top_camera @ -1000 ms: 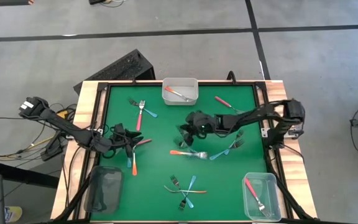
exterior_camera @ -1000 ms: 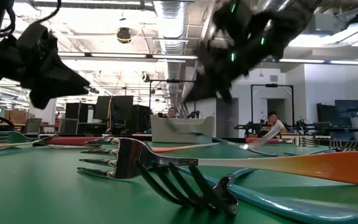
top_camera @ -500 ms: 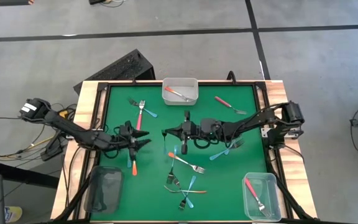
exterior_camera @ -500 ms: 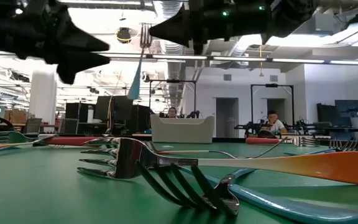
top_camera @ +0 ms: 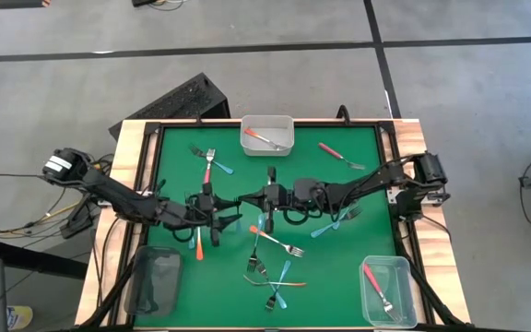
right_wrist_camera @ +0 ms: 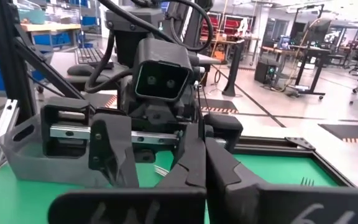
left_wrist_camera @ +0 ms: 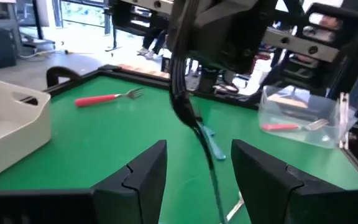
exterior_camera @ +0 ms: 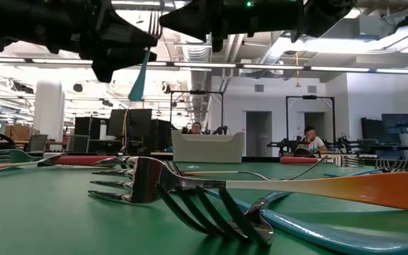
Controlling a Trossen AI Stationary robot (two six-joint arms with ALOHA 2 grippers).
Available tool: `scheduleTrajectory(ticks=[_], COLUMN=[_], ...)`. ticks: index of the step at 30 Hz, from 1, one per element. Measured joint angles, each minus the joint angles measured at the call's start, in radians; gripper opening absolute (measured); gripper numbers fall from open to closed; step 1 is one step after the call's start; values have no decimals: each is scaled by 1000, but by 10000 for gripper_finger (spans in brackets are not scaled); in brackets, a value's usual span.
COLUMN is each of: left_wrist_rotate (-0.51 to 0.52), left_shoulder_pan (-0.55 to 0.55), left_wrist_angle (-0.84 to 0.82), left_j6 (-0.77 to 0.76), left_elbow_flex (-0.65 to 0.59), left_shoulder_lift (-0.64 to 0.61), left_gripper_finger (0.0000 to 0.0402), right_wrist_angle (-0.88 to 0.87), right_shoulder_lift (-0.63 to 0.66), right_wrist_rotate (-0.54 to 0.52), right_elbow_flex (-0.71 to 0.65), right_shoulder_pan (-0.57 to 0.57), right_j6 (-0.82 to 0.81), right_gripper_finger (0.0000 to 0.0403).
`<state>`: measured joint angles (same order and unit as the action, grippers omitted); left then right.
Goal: Sort silverware by color (type)
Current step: Put the blue fork into the black transparent bin
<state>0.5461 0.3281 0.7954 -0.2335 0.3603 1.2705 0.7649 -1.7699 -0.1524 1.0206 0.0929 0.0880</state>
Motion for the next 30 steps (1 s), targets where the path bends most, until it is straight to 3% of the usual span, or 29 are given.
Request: scheduleTrajectory(ticks=[4, 9, 14, 17, 20, 25, 30], left_wrist_rotate=[-29, -53, -83, -57, -28, 62, 92], left_shoulder_pan=[-17, -24, 25, 89, 180, 405, 643], left_wrist_angle=[-27, -85, -219, -467, -836, -1370, -1541], left_j6=[-32, -89, -267, -385, -545, -982, -1404], left_elbow_flex=[-1, -1, 3, 55, 148, 267, 284], left_shoulder_lift=[0, -4, -98, -203, -296, -339, -308], left_gripper_finger=[127, 20, 6, 3, 2, 1, 0], right_wrist_angle=[-4, -7, -24, -62, -92, -166, -233], right_shoulder_lift=[0, 0, 2, 8, 11, 11, 11], right_wrist_rotate=[0, 28, -37, -63, -113, -231, -281], right_elbow_flex=[0, -1, -1, -1, 0, 0, 0], right_shoulder_pan=[0, 3, 6, 13, 21, 34, 39], right_j6=[4, 24, -42, -46, -47, -47, -70], right_gripper_finger=[8, 17, 58, 80, 94, 103, 104])
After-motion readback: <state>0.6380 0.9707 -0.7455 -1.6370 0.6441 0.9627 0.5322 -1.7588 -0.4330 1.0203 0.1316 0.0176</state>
